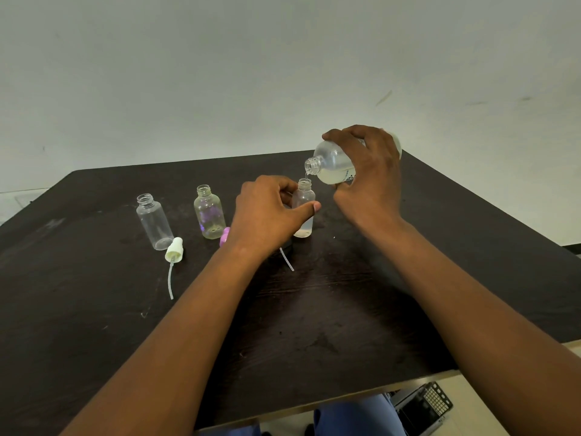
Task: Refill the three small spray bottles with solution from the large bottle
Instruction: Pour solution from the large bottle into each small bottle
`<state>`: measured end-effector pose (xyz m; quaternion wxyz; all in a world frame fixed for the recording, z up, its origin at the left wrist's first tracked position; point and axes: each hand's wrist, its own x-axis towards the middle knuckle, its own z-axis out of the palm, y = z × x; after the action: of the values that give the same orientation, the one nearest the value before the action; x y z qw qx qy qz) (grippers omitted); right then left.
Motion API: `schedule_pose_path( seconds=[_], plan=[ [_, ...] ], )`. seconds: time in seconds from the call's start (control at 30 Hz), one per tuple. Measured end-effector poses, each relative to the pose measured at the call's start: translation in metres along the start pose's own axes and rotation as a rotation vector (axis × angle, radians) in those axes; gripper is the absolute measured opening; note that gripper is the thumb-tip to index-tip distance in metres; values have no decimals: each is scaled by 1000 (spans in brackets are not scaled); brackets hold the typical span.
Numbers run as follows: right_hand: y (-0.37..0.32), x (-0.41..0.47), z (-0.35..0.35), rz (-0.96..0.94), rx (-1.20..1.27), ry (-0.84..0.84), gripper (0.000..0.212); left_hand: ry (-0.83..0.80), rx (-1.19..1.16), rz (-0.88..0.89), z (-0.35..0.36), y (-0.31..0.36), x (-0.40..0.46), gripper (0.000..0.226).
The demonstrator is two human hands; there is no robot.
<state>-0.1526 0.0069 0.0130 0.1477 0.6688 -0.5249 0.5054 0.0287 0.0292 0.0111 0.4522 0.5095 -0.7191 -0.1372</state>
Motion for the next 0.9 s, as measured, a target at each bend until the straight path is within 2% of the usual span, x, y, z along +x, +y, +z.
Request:
schedule_pose_path(
  seconds=[0.9],
  plan=[
    [-2,0,-1,-7,6,10,75,-2,-12,-16,1,-2,1,38]
  ],
)
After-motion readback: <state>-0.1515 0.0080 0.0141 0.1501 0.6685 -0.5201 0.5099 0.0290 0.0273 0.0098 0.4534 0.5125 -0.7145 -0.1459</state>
